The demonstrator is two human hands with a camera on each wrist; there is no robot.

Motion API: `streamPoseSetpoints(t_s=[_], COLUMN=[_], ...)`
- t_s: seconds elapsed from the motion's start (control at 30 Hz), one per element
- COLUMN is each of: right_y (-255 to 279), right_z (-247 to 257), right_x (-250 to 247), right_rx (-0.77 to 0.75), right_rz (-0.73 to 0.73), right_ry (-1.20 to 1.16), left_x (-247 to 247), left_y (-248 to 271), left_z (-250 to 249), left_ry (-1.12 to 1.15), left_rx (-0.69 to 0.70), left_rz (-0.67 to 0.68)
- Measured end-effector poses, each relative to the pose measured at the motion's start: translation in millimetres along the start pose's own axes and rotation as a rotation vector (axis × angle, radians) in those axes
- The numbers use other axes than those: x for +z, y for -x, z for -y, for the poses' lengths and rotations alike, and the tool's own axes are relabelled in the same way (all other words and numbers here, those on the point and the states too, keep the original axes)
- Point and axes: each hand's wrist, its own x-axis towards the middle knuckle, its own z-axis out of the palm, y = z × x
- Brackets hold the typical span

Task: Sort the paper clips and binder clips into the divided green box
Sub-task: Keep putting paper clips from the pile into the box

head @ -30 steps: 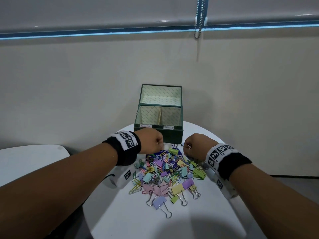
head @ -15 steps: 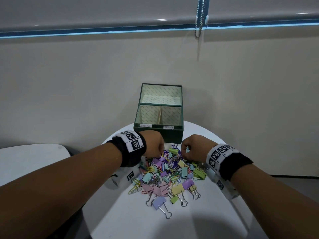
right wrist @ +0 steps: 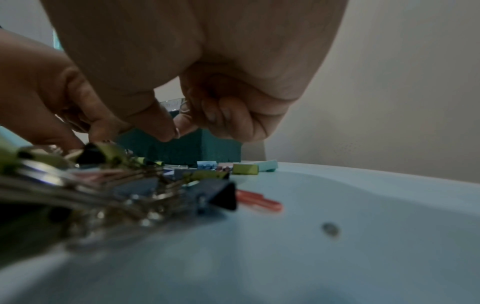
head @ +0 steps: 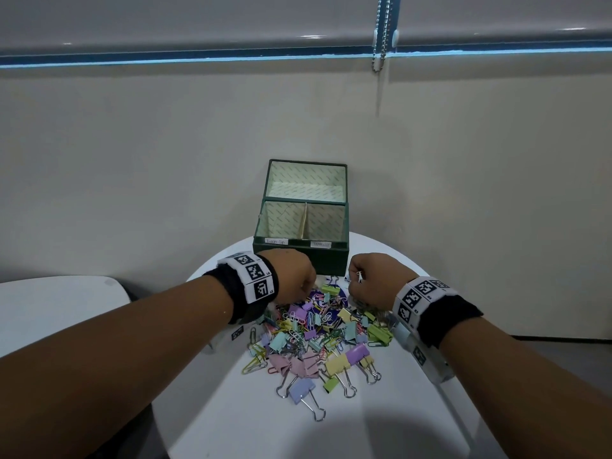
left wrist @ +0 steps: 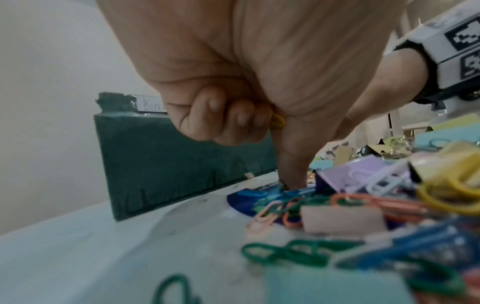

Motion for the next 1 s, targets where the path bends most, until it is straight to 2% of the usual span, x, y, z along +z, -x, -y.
streamPoseSetpoints(t_s=[0.13,0.17,0.3,0.37,0.5,0.6,0.67,0.83,1.0], right_y=[0,1,1,1,0,-1,-1,0,0], right_z=[-1,-1,0,1,-1,-2,-2,-2,0], right_x=[0,0,-1,-1,-1,-1,-1,-1,-1], right_rx=[-0.006,-0.002,0.003,0.006,0.000,0.003,-0.001,-0.020,0.017], right_rz=[-0.030,-0.040,-0.067,-0.079,-0.106,-0.112,-0.120,-0.144,-0.132], right_ry=[-0.001,-0.003,-0.004,-0.022,-0.037,-0.019,-0.015,0.016,0.044], left_x=[-20,-27,-50,-54,-51,-51,-52,-52,-53], left_y=[6,6,-8,-20,-34,-37,-34,-16,-9], left_z=[9,13,23,25,27,23,23,38,41], left_ry=[0.106,0.176,0.403,0.459,0.681,1.102,1.278,1.512,1.684], left_rx=[-0.023,-0.038,-0.160,-0.218,-0.254,-0.261,-0.280,-0.224,-0.155], left_rz=[0.020,-0.026,-0.361,-0.411,-0.379,-0.320,-0.327,-0.285,-0.321])
